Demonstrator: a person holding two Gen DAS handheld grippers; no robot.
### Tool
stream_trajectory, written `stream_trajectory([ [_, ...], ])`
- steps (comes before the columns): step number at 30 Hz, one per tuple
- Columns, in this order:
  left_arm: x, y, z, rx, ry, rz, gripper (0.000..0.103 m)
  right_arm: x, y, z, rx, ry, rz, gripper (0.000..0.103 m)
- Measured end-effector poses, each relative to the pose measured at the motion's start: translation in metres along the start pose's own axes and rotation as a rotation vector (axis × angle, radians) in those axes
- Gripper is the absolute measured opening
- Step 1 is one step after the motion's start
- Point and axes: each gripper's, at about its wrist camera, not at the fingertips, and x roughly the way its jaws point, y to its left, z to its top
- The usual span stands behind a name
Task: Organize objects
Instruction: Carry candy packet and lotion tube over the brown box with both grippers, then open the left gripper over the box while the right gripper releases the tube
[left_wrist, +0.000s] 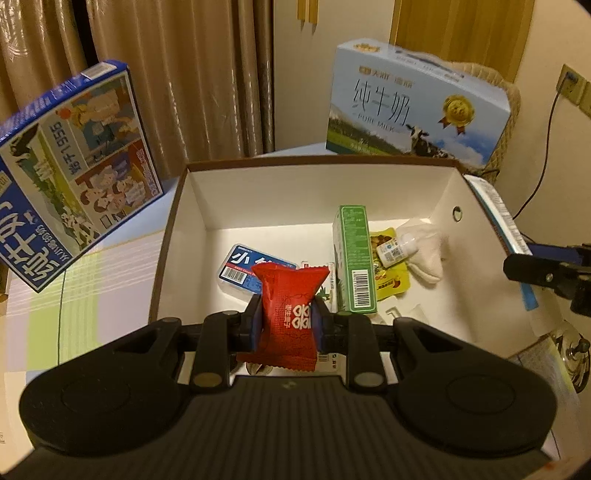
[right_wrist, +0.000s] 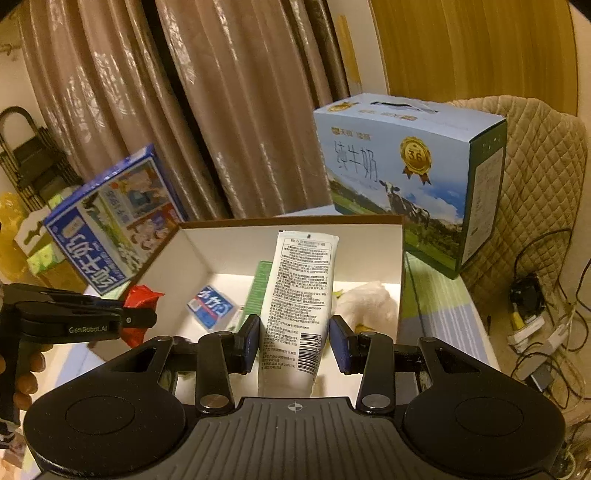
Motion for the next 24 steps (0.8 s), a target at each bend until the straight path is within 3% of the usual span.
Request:
stream_trajectory([
  [14, 0.049, 0.013, -0.007, -0.06, 0.116, -0.005, 0.024, 0.033, -0.004, 0.0, -0.052, 0.085, -0.063, 0.038],
  [15, 0.05, 0.015, -0.008, -0.066, 0.117, -0.006, 0.025, 0.034, -0.004, 0.0, -0.055, 0.088, -0.065, 0.038],
  [17, 0.05, 0.016, -0.008, -0.066, 0.112, 0.002, 0.039, 0.036, -0.004, 0.0, -0.063, 0.095, -0.072, 0.038],
  [24, 0.039, 0.019, -0.006, -0.065, 0.084, 0.0, 0.058, 0.044, -0.003, -0.001, -0.09, 0.12, -0.093, 0.038],
])
